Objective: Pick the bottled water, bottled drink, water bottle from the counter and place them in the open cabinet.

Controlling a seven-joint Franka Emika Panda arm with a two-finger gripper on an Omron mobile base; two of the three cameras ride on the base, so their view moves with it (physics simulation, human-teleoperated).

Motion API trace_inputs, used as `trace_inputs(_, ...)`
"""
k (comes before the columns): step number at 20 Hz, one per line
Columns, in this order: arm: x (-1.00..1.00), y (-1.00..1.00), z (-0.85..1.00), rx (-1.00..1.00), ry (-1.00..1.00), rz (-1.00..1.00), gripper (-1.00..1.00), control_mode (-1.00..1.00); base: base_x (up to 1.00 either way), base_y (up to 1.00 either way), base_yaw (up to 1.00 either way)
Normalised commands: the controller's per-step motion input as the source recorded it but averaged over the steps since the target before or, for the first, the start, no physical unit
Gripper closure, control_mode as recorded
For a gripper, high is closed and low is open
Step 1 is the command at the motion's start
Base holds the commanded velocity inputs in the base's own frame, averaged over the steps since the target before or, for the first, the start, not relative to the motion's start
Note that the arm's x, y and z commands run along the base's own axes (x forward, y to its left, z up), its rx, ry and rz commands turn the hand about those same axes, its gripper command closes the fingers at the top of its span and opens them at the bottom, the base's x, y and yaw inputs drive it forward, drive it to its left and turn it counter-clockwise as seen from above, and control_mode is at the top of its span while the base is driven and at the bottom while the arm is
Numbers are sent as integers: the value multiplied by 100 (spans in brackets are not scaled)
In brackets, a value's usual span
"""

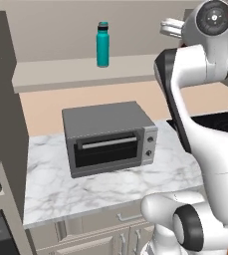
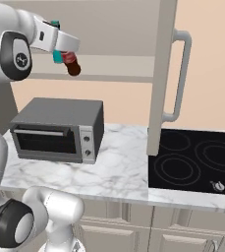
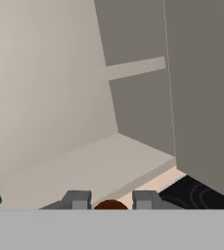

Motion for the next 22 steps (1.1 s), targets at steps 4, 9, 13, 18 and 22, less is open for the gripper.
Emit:
trace_inputs(4, 28, 0, -12, 1, 0, 0, 100, -100, 0, 0, 0)
trace_inputs(9, 30, 0, -11, 1, 0, 0, 100, -100, 0, 0, 0)
trace_inputs(13, 33, 0, -4, 1, 0, 0, 100, -100, 0, 0, 0)
trace_inputs(18, 34, -1, -1, 2, 0, 0, 100, -100, 0, 0, 0)
trace_inputs(22, 35, 0, -6, 1, 0, 0, 100, -100, 0, 0, 0)
